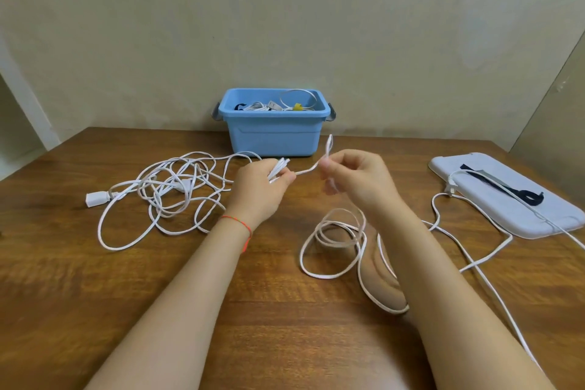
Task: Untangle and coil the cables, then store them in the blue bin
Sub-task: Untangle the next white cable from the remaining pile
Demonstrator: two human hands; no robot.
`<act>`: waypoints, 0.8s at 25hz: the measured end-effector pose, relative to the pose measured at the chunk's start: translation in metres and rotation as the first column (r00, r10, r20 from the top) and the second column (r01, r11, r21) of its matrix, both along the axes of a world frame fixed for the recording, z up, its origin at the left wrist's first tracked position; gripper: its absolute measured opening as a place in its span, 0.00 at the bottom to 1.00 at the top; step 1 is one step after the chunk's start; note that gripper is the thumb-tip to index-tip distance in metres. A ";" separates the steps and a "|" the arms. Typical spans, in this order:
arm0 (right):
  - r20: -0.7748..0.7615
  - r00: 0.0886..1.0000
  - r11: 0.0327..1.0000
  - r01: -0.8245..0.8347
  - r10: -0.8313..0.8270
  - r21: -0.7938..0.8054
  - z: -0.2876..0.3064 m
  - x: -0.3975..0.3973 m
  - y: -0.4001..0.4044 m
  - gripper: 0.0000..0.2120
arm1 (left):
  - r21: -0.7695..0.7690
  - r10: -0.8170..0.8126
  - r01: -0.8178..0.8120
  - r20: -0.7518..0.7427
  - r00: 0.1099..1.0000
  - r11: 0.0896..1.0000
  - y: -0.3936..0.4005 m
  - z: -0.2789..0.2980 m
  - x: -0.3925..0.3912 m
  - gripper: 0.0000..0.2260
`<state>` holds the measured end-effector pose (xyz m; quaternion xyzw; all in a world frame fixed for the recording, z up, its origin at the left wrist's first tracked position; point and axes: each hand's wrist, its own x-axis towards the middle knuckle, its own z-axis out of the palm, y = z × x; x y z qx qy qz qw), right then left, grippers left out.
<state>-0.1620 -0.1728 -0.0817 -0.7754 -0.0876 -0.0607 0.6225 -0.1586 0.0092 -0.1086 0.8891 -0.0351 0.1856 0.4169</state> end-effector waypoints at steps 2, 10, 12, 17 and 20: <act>0.124 0.967 0.945 0.247 -0.224 -0.216 0.000 0.010 -0.016 0.09 | 0.116 -0.087 0.092 -0.047 0.995 0.989 0.007 0.003 -0.001 0.07; -0.254 0.967 0.614 -0.209 0.015 -0.761 -0.003 0.019 -0.045 0.11 | -0.701 -0.789 0.536 -0.061 0.611 0.470 0.027 0.014 -0.010 0.09; -0.271 0.957 0.549 -0.283 0.106 -0.786 -0.008 0.016 -0.032 0.10 | -0.827 -0.785 0.439 -0.006 0.619 0.352 0.022 0.012 -0.007 0.10; 0.214 0.976 0.874 0.074 0.035 -0.480 -0.006 0.003 0.004 0.11 | -0.846 -0.512 0.022 -0.302 0.804 0.533 0.007 0.004 0.002 0.15; 0.172 0.980 0.877 -0.002 0.097 -0.480 -0.005 -0.008 0.020 0.05 | -0.870 -0.539 -0.034 -0.334 0.773 0.492 0.003 0.005 0.000 0.18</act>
